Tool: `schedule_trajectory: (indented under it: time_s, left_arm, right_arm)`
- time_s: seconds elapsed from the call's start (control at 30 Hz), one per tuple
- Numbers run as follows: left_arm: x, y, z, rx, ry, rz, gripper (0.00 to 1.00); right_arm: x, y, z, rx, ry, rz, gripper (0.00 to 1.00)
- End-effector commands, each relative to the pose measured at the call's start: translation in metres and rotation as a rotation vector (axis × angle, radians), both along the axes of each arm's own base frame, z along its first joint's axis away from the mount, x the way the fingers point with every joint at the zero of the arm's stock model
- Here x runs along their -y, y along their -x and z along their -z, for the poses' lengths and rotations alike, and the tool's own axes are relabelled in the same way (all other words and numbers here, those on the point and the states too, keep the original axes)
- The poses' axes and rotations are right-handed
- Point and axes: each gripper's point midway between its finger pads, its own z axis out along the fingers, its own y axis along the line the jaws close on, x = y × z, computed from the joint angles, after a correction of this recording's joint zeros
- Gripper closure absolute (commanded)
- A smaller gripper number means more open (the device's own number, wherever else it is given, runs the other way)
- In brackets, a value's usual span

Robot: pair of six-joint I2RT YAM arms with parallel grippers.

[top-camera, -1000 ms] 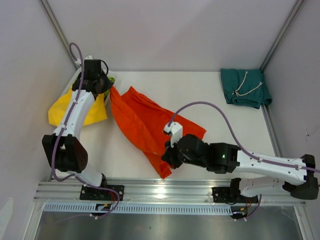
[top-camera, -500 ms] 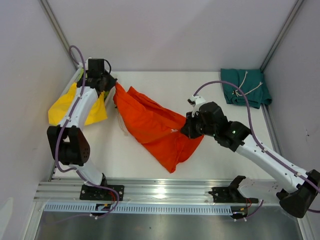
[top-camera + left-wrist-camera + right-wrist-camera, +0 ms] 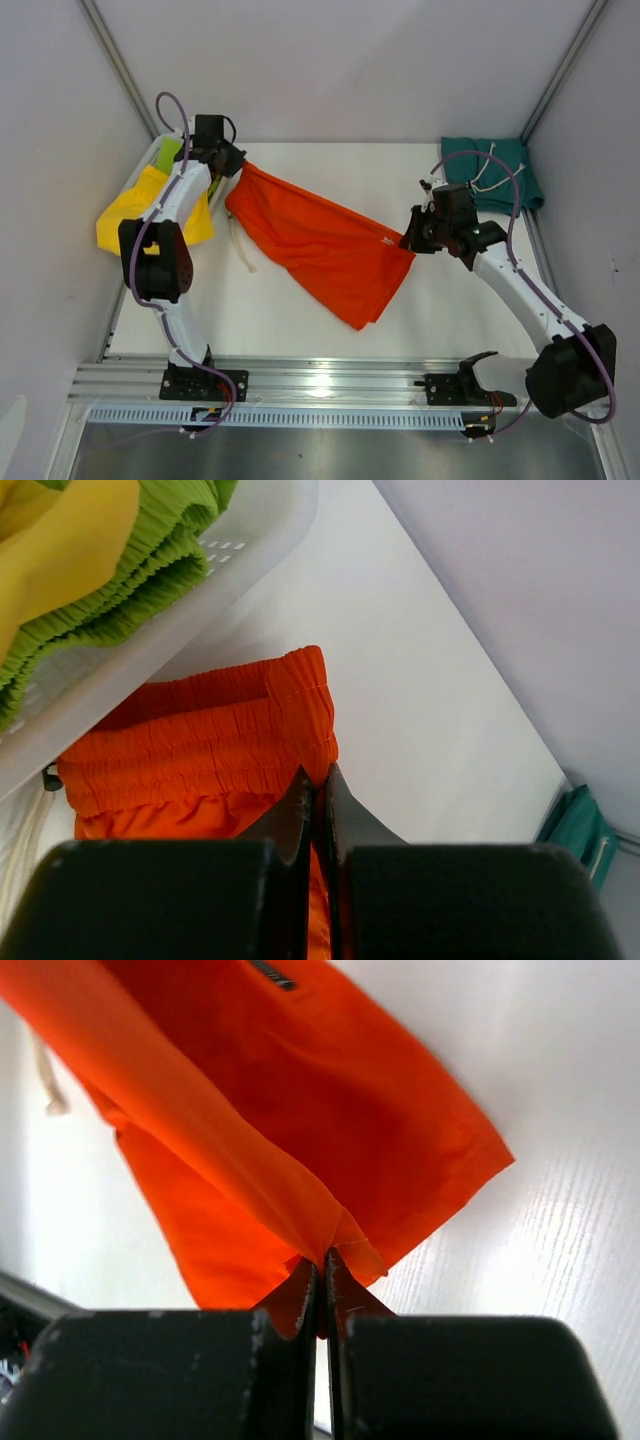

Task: Fold and stack the shorts
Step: Fold the shorts

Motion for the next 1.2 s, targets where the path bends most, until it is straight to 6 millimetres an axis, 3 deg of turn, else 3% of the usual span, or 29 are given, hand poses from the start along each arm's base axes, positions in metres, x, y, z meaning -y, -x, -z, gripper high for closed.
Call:
schedule_trajectory:
  time_s: [0.0,0.17,0.37,0.53,0.77,0.83,0.87,0.93,0.97,1.0,1.1,1.17]
  left_arm:
    - [-0.010,-0.033,-0.045,0.205,0.044,-0.074,1.00]
    - [-0.003,-0.048,-0.038,0.220,0.047,-0.053,1.00]
    - [0.007,-0.062,-0.010,0.203,0.067,-0.021,0.99]
    - [0.014,-0.074,0.009,0.197,0.075,0.005,0.87]
    - [0.033,-0.092,0.012,0.243,0.079,0.033,0.87]
    - [0.041,-0.099,0.006,0.273,0.082,0.047,0.76]
    - [0.043,-0.102,0.002,0.291,0.084,0.047,0.49]
    - [0.052,-0.108,-0.010,0.330,0.077,0.073,0.24]
    - [0.054,-0.109,-0.012,0.332,0.076,0.079,0.17]
    - [0.058,-0.110,-0.016,0.338,0.077,0.089,0.05]
    - [0.062,-0.110,-0.035,0.363,0.072,0.113,0.02]
    - [0.064,-0.110,-0.053,0.389,0.058,0.139,0.01]
  right_arm:
    - [0.019,-0.017,0.019,-0.022,0.036,0.073,1.00]
    - [0.023,-0.031,0.053,-0.089,0.062,0.113,1.00]
    - [0.028,-0.038,0.072,-0.123,0.072,0.152,1.00]
    - [0.031,-0.039,0.085,-0.145,0.069,0.168,1.00]
    - [0.041,-0.032,0.103,-0.177,0.057,0.220,1.00]
    - [0.044,-0.028,0.107,-0.187,0.057,0.227,1.00]
    - [0.045,-0.027,0.111,-0.196,0.061,0.231,0.99]
    - [0.048,-0.025,0.116,-0.210,0.070,0.239,0.95]
    - [0.049,-0.025,0.117,-0.213,0.072,0.243,0.89]
    - [0.050,-0.025,0.118,-0.213,0.073,0.247,0.77]
    - [0.055,-0.025,0.118,-0.209,0.079,0.266,0.48]
    - [0.060,-0.026,0.111,-0.191,0.083,0.280,0.36]
